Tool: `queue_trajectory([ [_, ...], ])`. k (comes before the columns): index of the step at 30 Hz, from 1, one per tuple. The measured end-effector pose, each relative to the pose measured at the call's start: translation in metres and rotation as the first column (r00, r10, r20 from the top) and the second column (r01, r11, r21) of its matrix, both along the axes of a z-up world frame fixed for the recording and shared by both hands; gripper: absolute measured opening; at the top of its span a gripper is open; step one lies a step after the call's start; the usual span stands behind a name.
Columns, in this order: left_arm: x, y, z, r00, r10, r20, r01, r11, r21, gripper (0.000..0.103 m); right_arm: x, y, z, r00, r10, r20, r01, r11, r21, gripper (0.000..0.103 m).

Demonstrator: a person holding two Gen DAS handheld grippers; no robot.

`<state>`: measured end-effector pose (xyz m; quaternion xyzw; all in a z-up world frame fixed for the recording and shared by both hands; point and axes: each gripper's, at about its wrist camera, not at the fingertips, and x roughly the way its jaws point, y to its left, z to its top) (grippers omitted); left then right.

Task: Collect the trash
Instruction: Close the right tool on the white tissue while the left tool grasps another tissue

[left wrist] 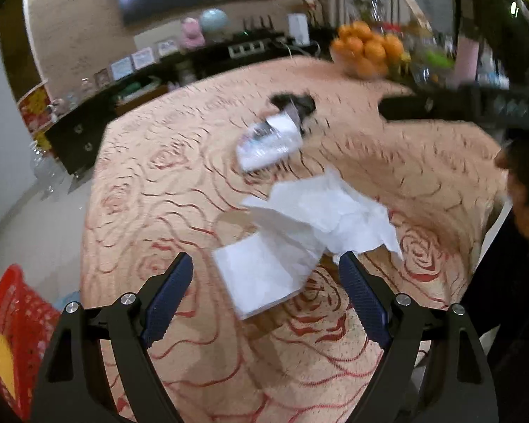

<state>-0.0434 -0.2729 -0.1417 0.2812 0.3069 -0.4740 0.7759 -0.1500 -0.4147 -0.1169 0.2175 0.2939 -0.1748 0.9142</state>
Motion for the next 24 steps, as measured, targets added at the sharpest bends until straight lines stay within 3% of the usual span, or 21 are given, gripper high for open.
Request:
queue_trajectory([
  [5,0.014,-0.016,-0.003,0.995,0.001,-0.099,-0.003,1.0,-0.02,0.081,-0.001,0.001,0.0,1.0,0.001,0.0,-0.001,1.0,0.004,0.078],
  [7,0.017,-0.021,-0.004,0.991,-0.001,-0.134,-0.002,1.0,-0.024,0.064,-0.001,0.001,-0.001,1.0,-0.001,0.002,0.001,1.0,0.007,0.078],
  [9,0.022,-0.025,-0.008,0.981,0.004,-0.193,-0.008,1.0,-0.023,0.03,-0.002,0.0,-0.001,1.0,-0.003,0.003,0.003,1.0,0.014,0.078],
  [10,0.025,-0.025,-0.009,0.975,0.008,-0.222,-0.016,0.999,-0.03,0.022,-0.003,0.0,-0.001,1.0,-0.004,0.004,0.004,1.0,0.017,0.078],
  [11,0.027,-0.025,-0.01,0.974,0.02,-0.226,-0.026,0.999,-0.023,0.008,-0.003,-0.001,-0.002,1.0,-0.006,0.004,0.006,1.0,0.02,0.078],
  [12,0.027,-0.025,-0.011,0.976,0.03,-0.217,-0.034,0.999,-0.015,0.005,-0.003,-0.001,-0.002,1.0,-0.008,0.004,0.008,1.0,0.023,0.078],
  [15,0.033,-0.02,-0.007,0.973,0.056,-0.225,-0.065,0.997,-0.034,0.004,-0.005,-0.002,-0.003,1.0,-0.013,0.004,0.013,0.999,0.032,0.078],
  [24,0.057,0.028,0.043,0.962,0.115,-0.246,-0.177,0.953,-0.248,0.004,-0.001,0.0,-0.004,1.0,-0.006,-0.003,0.006,0.999,0.033,0.078],
])
